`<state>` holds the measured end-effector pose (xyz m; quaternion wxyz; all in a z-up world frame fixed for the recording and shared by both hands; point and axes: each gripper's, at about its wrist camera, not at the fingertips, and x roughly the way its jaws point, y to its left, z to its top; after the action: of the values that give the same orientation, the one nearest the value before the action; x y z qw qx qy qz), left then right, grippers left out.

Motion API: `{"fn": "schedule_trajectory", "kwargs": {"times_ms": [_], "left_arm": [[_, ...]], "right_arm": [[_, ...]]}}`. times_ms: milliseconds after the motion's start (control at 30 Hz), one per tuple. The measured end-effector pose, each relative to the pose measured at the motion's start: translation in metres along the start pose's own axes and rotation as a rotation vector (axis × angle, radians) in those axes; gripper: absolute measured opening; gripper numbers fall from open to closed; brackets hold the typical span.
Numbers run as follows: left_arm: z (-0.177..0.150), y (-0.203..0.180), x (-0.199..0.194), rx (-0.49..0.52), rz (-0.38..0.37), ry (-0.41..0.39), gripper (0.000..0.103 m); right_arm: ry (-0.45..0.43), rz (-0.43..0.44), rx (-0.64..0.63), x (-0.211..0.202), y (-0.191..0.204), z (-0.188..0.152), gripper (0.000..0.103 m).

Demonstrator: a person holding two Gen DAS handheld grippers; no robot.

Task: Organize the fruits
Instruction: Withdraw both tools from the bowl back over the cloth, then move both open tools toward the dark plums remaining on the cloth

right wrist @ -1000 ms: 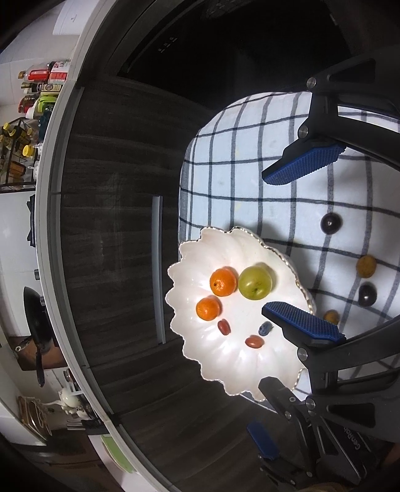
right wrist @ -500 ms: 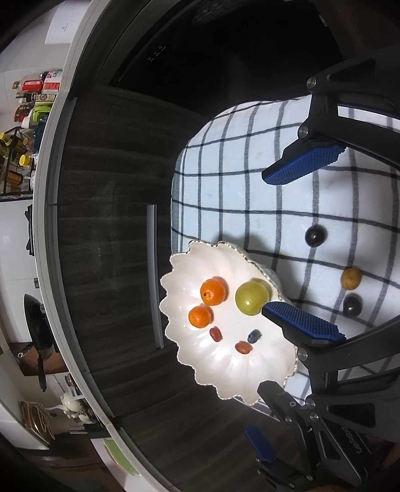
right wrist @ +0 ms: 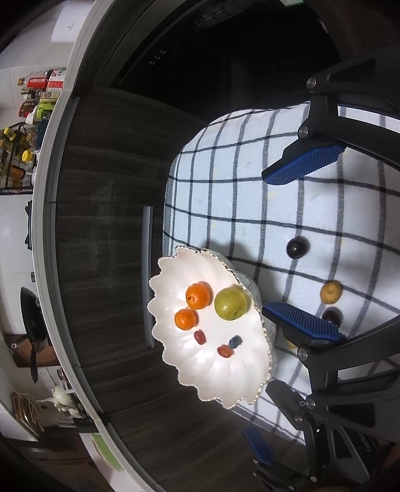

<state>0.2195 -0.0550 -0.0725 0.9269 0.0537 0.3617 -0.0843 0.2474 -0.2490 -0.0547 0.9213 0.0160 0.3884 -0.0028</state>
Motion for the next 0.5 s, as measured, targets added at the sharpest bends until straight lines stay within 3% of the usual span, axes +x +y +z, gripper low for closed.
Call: {"fn": "schedule_trajectory", "kwargs": {"times_ms": [500], "left_arm": [[-0.021,-0.017,-0.006,0.021,-0.020,-0.007,0.077]], "right_arm": [[0.006,0.011,-0.047,0.001,-0.006,-0.017,0.079]]}}
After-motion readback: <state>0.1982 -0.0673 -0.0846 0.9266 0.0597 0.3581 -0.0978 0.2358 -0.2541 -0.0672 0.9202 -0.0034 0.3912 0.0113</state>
